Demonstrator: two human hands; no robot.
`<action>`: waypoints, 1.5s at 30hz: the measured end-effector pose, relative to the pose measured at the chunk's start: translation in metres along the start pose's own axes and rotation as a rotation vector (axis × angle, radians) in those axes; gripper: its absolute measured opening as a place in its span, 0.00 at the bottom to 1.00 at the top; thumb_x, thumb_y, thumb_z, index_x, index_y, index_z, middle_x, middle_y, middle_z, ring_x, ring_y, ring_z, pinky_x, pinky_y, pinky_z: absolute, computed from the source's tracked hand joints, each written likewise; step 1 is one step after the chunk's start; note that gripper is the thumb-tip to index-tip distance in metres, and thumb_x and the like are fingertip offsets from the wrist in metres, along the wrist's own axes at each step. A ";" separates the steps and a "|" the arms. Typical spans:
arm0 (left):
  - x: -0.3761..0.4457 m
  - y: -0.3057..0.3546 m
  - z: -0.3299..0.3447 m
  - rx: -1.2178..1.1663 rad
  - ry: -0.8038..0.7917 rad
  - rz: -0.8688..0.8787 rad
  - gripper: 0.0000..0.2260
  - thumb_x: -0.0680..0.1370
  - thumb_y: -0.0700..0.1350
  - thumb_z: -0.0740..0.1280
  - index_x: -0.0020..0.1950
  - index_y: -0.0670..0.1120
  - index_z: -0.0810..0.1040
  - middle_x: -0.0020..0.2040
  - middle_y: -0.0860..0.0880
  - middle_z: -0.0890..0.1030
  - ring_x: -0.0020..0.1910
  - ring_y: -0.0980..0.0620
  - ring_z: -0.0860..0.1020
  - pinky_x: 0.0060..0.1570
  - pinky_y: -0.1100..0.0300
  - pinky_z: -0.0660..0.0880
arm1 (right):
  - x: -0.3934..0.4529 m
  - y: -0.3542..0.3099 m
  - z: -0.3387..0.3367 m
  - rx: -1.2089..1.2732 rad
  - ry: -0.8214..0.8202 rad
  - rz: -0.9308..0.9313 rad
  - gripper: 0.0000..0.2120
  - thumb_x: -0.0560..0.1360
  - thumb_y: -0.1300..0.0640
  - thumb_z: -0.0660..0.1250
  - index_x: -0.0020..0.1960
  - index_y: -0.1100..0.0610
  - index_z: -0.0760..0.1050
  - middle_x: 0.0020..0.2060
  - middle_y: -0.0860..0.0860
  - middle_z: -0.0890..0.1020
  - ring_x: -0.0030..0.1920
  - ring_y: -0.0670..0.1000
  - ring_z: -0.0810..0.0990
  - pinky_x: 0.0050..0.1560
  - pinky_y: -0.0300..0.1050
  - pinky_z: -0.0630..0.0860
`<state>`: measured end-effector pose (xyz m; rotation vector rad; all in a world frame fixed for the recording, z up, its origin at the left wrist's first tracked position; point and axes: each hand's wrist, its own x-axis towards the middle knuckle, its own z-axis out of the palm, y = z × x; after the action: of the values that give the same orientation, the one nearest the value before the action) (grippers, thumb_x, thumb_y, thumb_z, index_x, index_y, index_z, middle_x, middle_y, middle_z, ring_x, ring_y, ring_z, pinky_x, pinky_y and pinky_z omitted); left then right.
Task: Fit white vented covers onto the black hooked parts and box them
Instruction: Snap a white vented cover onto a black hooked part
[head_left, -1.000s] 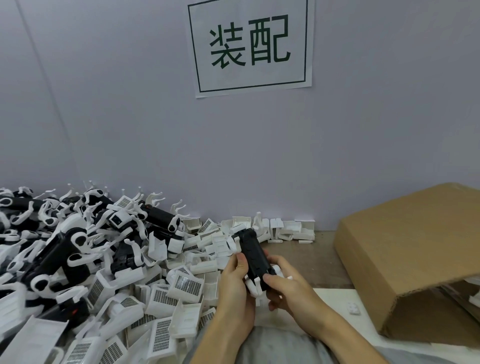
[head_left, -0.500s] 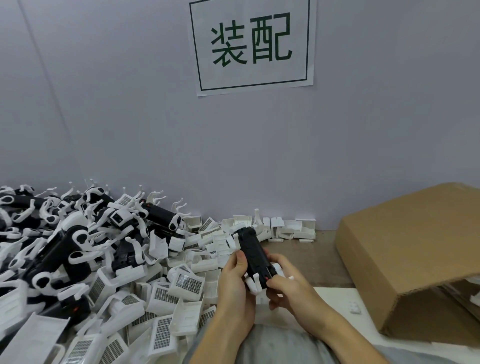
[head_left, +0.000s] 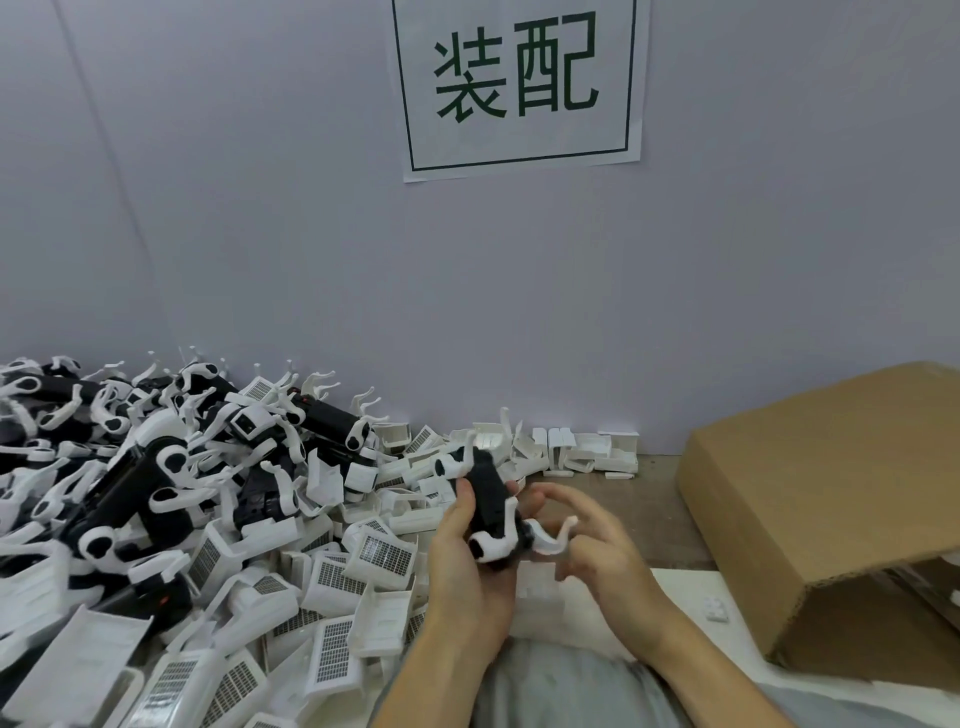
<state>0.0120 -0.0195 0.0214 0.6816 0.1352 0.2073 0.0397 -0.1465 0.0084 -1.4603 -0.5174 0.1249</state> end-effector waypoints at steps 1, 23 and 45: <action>0.001 0.002 -0.002 -0.068 -0.002 -0.010 0.19 0.74 0.54 0.65 0.46 0.38 0.86 0.45 0.40 0.85 0.46 0.39 0.85 0.51 0.43 0.78 | 0.001 0.000 -0.002 -0.053 0.066 -0.019 0.26 0.64 0.60 0.62 0.62 0.49 0.77 0.48 0.51 0.85 0.48 0.50 0.81 0.43 0.38 0.74; 0.014 -0.009 -0.007 0.302 0.158 0.070 0.15 0.69 0.53 0.76 0.44 0.42 0.80 0.31 0.48 0.80 0.26 0.53 0.78 0.26 0.62 0.74 | 0.013 0.004 -0.020 0.251 0.489 0.321 0.15 0.83 0.61 0.52 0.54 0.62 0.77 0.44 0.62 0.84 0.39 0.58 0.82 0.38 0.48 0.75; 0.008 -0.020 -0.005 0.470 -0.019 0.123 0.19 0.78 0.59 0.65 0.59 0.48 0.83 0.56 0.42 0.85 0.51 0.42 0.80 0.43 0.51 0.70 | -0.001 -0.014 0.016 -0.942 0.261 -0.261 0.19 0.75 0.36 0.55 0.57 0.46 0.72 0.48 0.41 0.75 0.51 0.44 0.75 0.51 0.44 0.75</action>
<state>0.0218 -0.0301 0.0046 1.1611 0.1252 0.2907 0.0293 -0.1342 0.0221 -2.2549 -0.5741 -0.5855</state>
